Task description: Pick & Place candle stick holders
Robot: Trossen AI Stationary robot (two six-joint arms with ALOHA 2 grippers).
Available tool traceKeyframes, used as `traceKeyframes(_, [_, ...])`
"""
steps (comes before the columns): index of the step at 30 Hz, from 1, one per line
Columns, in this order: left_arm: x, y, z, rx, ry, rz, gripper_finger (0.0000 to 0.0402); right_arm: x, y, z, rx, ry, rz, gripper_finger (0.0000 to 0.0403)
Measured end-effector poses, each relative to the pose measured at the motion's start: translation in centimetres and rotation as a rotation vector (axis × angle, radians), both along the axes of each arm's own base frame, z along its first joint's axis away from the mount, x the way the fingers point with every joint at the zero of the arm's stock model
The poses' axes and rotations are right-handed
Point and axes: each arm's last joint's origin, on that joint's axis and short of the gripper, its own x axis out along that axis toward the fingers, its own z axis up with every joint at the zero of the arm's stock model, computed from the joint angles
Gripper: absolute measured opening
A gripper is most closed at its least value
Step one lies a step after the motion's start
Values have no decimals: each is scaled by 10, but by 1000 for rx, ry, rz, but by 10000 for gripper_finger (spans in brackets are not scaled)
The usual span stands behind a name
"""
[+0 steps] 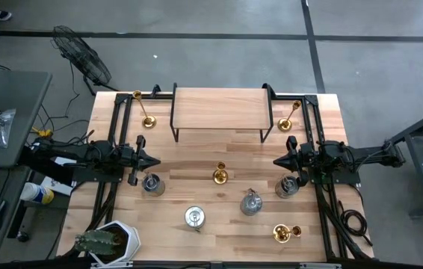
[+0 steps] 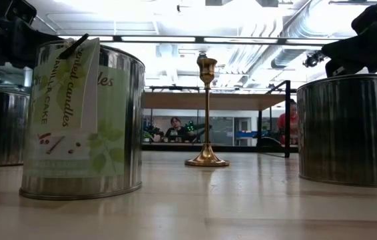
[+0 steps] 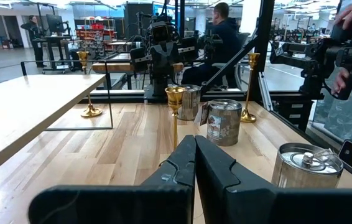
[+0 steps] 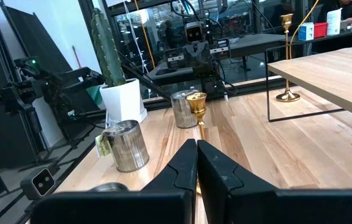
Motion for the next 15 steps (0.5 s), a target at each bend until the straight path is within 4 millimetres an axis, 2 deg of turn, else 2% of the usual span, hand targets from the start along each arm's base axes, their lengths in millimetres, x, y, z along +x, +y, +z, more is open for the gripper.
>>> traceKeyframes(10, [0, 0, 0, 0, 0, 0, 0, 0, 0, 3, 46, -5, 6, 4])
traceKeyframes(15, [0, 0, 0, 0, 0, 1, 0, -4, -2, 21, 85, -32, -22, 4])
